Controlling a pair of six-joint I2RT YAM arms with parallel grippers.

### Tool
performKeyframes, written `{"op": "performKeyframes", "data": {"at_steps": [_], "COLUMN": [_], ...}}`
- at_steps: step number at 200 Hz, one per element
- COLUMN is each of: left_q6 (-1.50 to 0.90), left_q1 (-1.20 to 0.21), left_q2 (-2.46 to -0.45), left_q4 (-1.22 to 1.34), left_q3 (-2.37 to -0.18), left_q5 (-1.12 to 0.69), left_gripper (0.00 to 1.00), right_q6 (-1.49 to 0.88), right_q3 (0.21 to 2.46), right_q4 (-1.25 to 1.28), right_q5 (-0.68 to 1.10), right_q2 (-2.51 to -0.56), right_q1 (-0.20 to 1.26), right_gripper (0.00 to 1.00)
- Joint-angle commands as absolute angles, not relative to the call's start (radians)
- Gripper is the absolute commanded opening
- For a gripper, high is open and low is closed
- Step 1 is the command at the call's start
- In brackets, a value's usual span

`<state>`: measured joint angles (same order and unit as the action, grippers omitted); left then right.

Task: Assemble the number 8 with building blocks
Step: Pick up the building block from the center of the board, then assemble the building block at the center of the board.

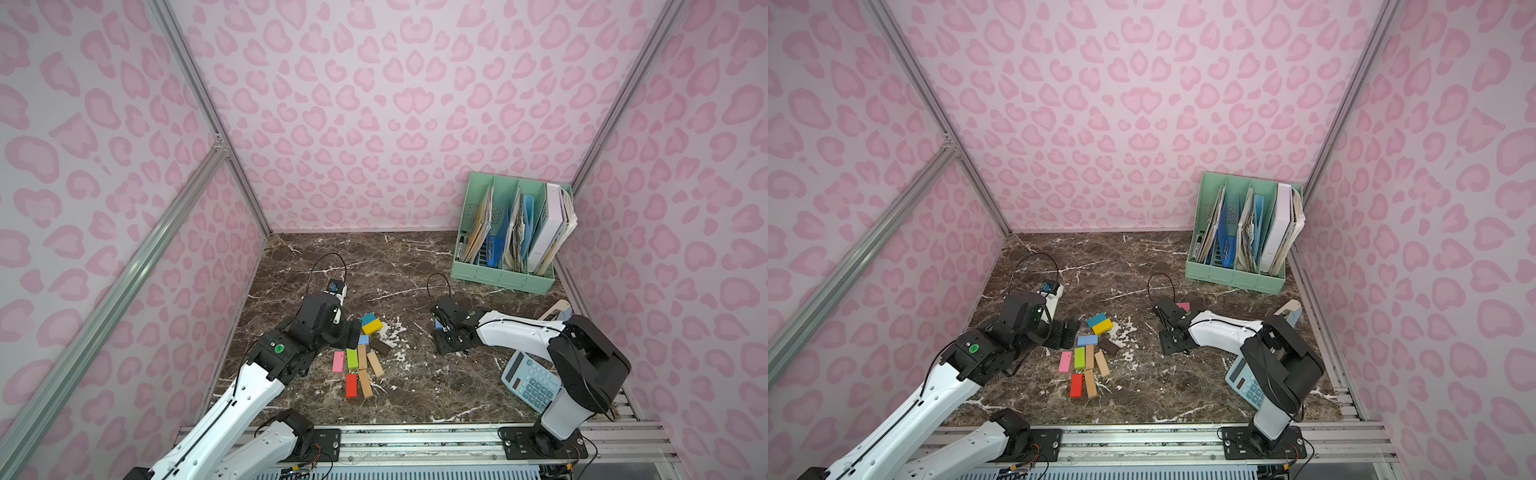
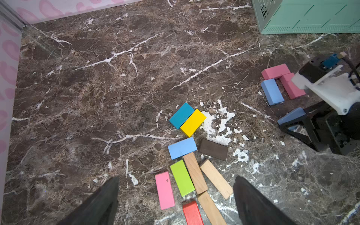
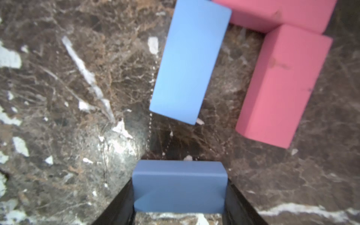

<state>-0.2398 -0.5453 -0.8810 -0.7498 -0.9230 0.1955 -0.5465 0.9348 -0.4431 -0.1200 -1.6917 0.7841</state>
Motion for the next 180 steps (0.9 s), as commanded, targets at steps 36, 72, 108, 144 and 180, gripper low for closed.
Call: {"op": "performKeyframes", "data": {"at_steps": [36,72,108,144,180], "left_q6": [-0.249,-0.249,-0.249,-0.248,-0.248], "left_q1": [-0.545,-0.545,-0.545,-0.545,-0.544], "left_q2": [-0.878,-0.881,-0.883,-0.885,-0.888], "left_q4": [-0.749,-0.753,-0.756,-0.755,-0.757], "left_q3": [-0.926,-0.927,-0.928,-0.929,-0.929], "left_q5": [0.173,0.170,0.170,0.170,0.169], "left_gripper": [0.95,0.95,0.94,0.95,0.95], "right_q6": [-0.605,-0.616,-0.618,-0.623,-0.624], "right_q3": [0.932,0.925,0.926,0.928,0.928], "right_q4": [-0.455,-0.449,-0.449,-0.444,-0.441], "right_q5": [-0.133,-0.140,-0.141,-0.138,-0.135], "right_q2": [-1.715,-1.708,-1.706,-1.708,-1.709], "right_q1": [0.765,0.746,0.735,0.733,0.732], "right_gripper": [0.51,0.53,0.55,0.60,0.63]}}
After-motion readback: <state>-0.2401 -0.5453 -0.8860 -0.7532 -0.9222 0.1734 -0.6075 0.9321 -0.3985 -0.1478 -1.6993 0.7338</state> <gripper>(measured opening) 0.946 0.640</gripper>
